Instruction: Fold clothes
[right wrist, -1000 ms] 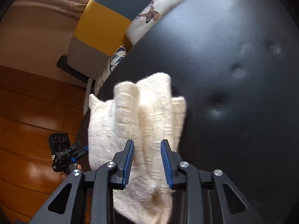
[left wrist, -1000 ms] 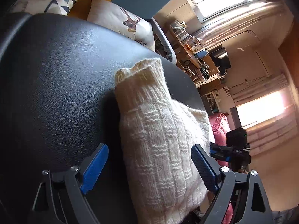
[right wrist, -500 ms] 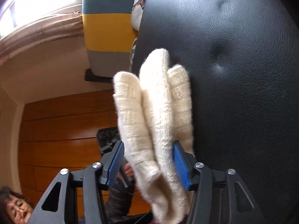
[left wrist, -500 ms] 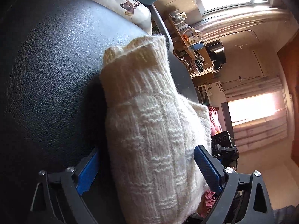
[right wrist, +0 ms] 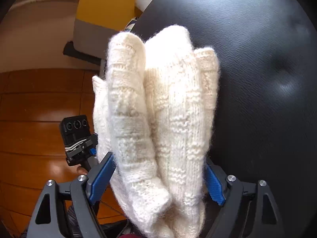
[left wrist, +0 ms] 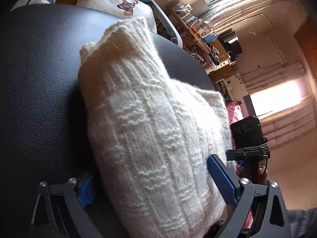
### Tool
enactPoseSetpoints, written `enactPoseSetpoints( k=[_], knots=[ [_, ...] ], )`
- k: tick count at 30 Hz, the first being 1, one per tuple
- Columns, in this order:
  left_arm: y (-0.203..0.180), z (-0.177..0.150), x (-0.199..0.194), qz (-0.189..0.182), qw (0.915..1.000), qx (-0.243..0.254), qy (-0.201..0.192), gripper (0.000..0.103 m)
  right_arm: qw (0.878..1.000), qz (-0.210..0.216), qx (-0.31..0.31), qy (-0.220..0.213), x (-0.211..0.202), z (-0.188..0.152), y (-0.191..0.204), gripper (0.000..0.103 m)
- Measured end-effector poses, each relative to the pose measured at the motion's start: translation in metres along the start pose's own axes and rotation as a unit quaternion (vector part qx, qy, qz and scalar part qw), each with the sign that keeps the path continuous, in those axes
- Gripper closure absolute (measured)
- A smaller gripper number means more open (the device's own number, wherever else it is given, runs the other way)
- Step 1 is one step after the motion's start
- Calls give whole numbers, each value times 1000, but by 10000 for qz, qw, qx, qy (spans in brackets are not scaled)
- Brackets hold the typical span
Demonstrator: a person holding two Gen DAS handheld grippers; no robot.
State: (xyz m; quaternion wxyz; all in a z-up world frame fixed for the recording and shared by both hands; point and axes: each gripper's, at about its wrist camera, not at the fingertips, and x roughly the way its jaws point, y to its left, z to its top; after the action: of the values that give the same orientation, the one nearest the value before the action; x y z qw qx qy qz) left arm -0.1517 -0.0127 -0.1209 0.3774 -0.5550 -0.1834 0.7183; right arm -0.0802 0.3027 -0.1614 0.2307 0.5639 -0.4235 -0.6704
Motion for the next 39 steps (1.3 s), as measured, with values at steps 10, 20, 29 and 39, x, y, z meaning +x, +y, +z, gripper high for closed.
enactPoseSetpoints(
  k=[10, 20, 29, 39],
  knots=[
    [-6, -11, 0, 343, 9993, 71, 86, 29, 9945, 91, -782, -685, 1, -36, 9, 19],
    [-34, -31, -3, 1085, 9915, 584, -423, 49, 9929, -548, -494, -937, 38, -22, 20, 51],
    [-62, -58, 14, 1458, 9807, 976, -867, 51, 9670, -1505, -1268, -1620, 39, -55, 44, 68],
    [-145, -19, 78, 1161, 9730, 1916, -561, 54, 9480, -1758, -1326, -2298, -25, -75, 21, 72]
  ],
)
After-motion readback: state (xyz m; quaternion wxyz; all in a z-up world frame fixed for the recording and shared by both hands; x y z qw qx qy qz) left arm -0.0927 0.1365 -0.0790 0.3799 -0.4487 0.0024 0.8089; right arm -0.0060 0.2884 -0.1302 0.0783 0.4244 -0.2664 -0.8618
